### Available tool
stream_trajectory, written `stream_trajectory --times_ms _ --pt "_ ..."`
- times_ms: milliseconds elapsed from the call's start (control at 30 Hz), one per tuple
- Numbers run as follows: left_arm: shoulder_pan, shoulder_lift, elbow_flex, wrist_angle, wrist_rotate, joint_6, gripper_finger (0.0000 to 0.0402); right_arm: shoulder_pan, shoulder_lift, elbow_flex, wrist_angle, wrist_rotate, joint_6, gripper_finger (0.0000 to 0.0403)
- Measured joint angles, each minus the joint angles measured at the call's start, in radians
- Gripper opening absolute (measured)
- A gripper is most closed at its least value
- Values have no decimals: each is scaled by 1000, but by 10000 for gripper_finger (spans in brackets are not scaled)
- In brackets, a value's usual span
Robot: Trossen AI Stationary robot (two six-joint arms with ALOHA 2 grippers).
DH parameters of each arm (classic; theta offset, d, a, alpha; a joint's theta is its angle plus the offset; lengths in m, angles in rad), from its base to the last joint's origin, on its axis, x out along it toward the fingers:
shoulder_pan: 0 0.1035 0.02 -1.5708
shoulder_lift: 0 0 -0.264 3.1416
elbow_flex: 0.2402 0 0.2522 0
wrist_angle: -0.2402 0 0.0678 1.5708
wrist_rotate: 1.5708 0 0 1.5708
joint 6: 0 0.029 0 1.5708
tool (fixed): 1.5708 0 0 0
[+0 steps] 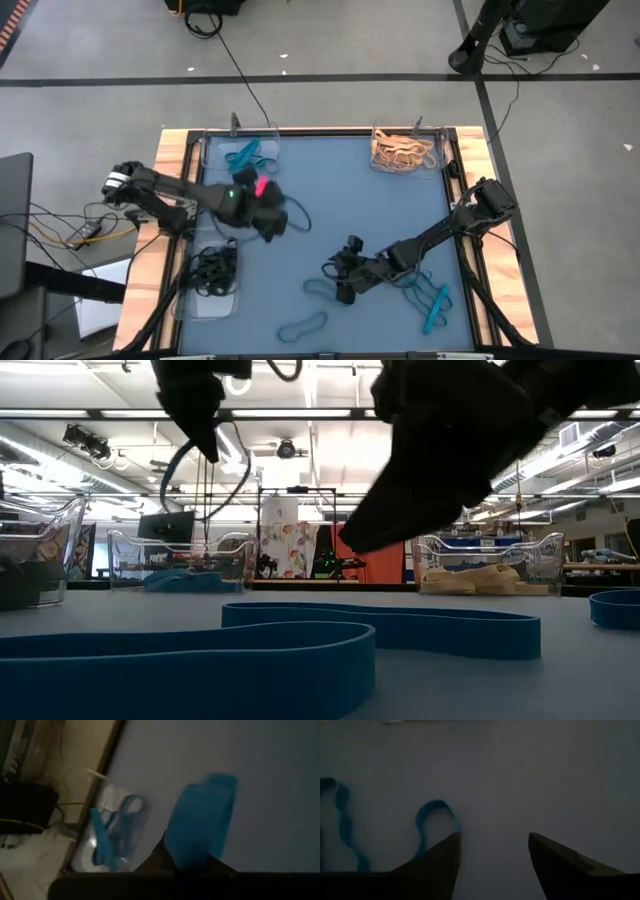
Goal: Sort rubber bands into baskets
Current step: Put the blue rubber band into the top left transparent bin
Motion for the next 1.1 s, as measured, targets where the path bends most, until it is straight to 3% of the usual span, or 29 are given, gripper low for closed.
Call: stream_trajectory --times_ms 300,567,833,1100 --pt "313 -88 0 6 21 195 1 35 0 -35 48 -5 28 231" --pt "571 -92 0 31 74 333 0 47 0 -35 63 0 34 231" --pt "729 -85 0 141 98 428 6 64 0 -35 62 3 55 231" --pt "815 -85 0 149 96 471 15 78 0 -35 62 4 59 231"
